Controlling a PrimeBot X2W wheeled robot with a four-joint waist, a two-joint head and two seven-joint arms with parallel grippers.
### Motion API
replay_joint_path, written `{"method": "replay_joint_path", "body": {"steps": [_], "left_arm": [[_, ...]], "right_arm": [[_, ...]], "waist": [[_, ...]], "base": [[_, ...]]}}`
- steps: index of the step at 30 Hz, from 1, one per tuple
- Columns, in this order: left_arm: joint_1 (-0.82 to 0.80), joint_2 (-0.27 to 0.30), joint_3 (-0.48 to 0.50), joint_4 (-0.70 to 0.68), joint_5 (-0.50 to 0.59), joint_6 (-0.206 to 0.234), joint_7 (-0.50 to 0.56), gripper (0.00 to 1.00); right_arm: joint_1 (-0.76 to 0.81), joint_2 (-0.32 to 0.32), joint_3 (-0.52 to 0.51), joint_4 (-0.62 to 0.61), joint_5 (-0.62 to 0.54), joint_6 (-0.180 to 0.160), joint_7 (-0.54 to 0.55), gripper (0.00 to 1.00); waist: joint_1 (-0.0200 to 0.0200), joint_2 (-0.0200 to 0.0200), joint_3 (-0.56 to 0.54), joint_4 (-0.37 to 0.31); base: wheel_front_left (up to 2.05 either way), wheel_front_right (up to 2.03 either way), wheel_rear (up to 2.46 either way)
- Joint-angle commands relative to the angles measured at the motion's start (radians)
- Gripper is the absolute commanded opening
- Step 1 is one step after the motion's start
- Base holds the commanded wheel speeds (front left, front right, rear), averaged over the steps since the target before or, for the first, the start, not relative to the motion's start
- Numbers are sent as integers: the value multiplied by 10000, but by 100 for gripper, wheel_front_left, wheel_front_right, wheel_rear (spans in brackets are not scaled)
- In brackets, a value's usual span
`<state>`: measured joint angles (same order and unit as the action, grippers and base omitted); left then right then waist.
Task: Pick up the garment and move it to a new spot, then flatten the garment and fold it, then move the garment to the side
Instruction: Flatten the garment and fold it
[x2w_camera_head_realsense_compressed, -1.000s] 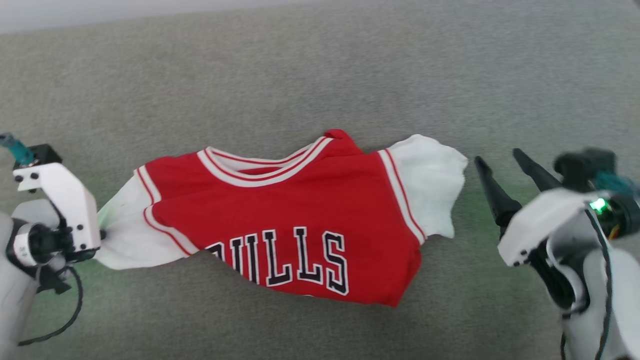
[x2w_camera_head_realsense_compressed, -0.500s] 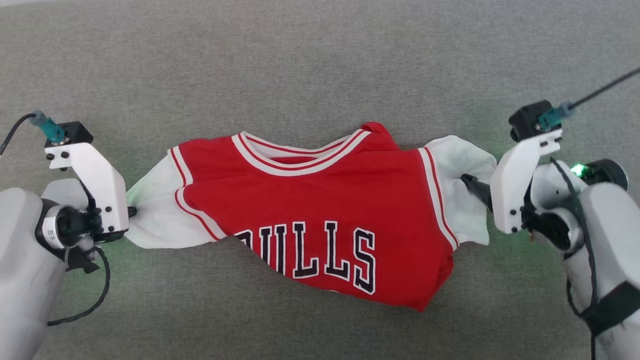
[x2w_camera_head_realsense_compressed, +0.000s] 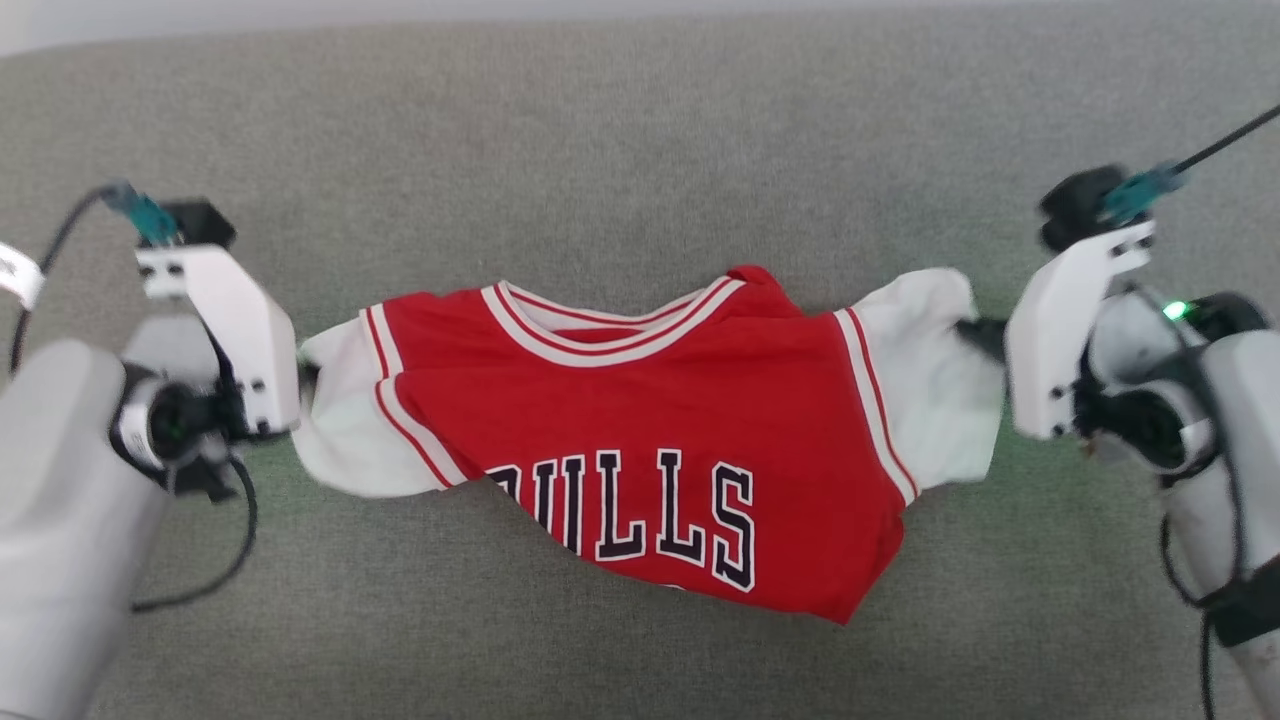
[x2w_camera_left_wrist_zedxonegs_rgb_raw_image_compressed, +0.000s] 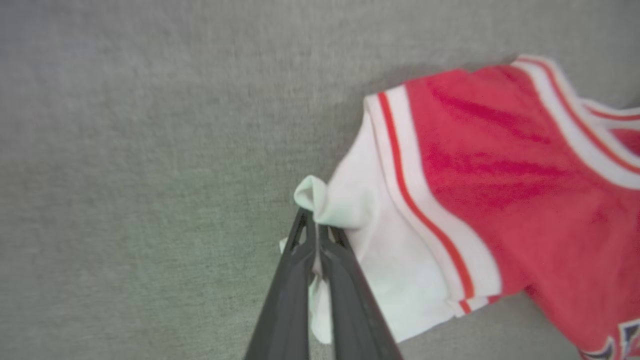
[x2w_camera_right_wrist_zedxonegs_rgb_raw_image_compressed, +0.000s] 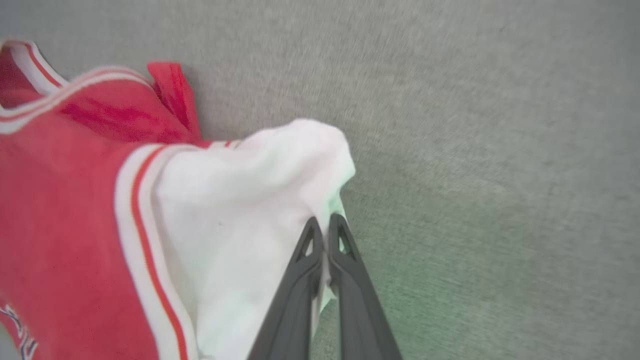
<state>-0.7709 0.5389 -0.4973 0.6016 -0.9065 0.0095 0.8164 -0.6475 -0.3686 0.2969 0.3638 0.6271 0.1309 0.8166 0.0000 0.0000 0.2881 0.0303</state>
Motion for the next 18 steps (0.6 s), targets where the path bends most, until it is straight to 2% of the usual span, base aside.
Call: {"method": "replay_joint_path", "body": {"steps": [1, 9, 13, 18], "left_arm": [[-328, 168, 41, -215, 235, -44, -120, 0], [-1276, 487, -33, -865, 577, -214, -106, 0], [-1923, 474, 104, -1126, 561, -146, -73, 0], [-2768, 444, 188, -1290, 801, -154, -267, 0]], "right_arm": [[-167, -147, -100, -282, 91, -3, -127, 0], [-702, -371, -467, -1040, 364, -3, -325, 0], [-1219, -459, -511, -1463, 399, -3, -654, 0], [-1983, -623, -179, -1780, 425, -3, -1150, 0]], "waist": [[0, 0, -311, -17], [0, 0, -1273, -90], [0, 0, -1817, -141], [0, 0, -2463, -235]], "base": [[0, 0, 0], [0, 0, 0], [0, 0, 0], [0, 0, 0]]}}
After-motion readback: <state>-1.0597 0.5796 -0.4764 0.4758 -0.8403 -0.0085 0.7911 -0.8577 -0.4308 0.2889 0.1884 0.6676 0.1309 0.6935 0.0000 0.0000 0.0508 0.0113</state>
